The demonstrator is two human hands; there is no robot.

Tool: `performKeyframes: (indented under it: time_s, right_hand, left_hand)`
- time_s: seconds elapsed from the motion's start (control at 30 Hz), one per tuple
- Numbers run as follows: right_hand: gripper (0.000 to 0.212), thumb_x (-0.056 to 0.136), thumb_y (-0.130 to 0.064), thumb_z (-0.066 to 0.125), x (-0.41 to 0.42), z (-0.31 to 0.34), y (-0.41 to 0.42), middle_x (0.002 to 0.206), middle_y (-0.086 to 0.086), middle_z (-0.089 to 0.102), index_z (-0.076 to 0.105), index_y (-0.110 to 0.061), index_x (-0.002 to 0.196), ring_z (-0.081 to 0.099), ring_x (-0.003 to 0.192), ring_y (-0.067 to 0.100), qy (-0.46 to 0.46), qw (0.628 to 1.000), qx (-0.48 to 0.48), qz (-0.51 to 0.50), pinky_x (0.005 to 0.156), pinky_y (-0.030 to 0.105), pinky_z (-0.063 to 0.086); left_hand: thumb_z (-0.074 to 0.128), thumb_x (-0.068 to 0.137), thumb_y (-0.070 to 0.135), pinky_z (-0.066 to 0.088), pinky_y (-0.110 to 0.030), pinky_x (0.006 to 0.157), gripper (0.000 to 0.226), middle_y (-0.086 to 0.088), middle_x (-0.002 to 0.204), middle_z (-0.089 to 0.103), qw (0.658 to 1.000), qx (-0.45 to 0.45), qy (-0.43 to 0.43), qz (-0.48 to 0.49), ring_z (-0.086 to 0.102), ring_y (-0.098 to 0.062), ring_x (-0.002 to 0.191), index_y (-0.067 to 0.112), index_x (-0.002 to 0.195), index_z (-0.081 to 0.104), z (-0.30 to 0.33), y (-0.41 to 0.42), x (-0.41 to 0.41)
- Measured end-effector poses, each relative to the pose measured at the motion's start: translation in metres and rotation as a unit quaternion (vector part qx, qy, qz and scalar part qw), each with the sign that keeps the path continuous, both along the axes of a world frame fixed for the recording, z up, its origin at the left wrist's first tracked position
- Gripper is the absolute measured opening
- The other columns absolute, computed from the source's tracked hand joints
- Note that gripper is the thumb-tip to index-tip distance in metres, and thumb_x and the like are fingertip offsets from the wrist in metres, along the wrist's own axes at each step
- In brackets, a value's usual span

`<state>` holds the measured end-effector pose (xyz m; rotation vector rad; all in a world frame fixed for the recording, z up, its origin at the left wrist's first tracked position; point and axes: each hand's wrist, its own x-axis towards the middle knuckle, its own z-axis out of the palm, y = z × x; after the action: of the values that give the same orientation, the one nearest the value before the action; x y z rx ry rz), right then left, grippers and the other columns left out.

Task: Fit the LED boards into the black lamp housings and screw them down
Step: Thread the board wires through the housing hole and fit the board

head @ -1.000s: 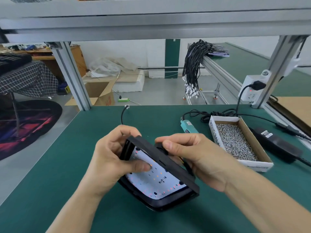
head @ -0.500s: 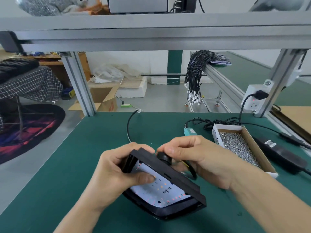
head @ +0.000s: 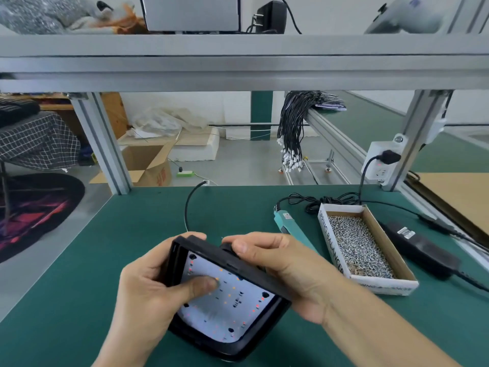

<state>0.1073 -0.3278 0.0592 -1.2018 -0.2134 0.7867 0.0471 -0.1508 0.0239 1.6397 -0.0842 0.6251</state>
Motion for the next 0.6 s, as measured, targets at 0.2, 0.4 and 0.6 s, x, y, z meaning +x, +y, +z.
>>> performKeyframes:
  time_s: [0.2,0.4,0.6]
  right_hand:
    - [0.015,0.079,-0.016,0.074,0.002,0.009,0.002,0.084,0.001,0.074,0.078,-0.019,0.093,0.066,0.071,0.009,-0.08,0.996,-0.048,0.014,0.069,0.017,0.051]
    - [0.024,0.081,-0.041,0.068,0.003,0.009,-0.002,0.099,-0.014,0.069,0.074,-0.029,0.101,0.063,0.094,0.003,-0.213,0.974,-0.067,0.028,0.091,0.018,0.047]
    - [0.035,0.077,-0.038,0.072,0.007,0.012,-0.01,0.103,-0.002,0.06,0.071,-0.022,0.108,0.059,0.099,0.012,-0.322,0.936,-0.137,0.043,0.096,0.032,0.045]
  left_hand:
    - [0.093,0.032,0.019,0.052,-0.013,0.071,0.064,0.009,0.086,0.074,0.999,0.031,0.024,-0.019,0.064,-0.001,0.076,0.037,0.09,0.075,0.001,0.007,-0.001]
    - [0.087,0.041,0.025,0.056,-0.019,0.069,0.058,0.001,0.09,0.076,0.996,0.035,0.064,-0.05,0.071,-0.009,0.08,0.035,0.097,0.074,0.002,0.012,0.009]
    - [0.086,0.042,0.03,0.052,-0.011,0.073,0.06,0.013,0.09,0.074,0.996,0.086,0.032,0.008,0.068,0.003,0.079,0.047,0.097,0.071,-0.006,0.01,0.011]
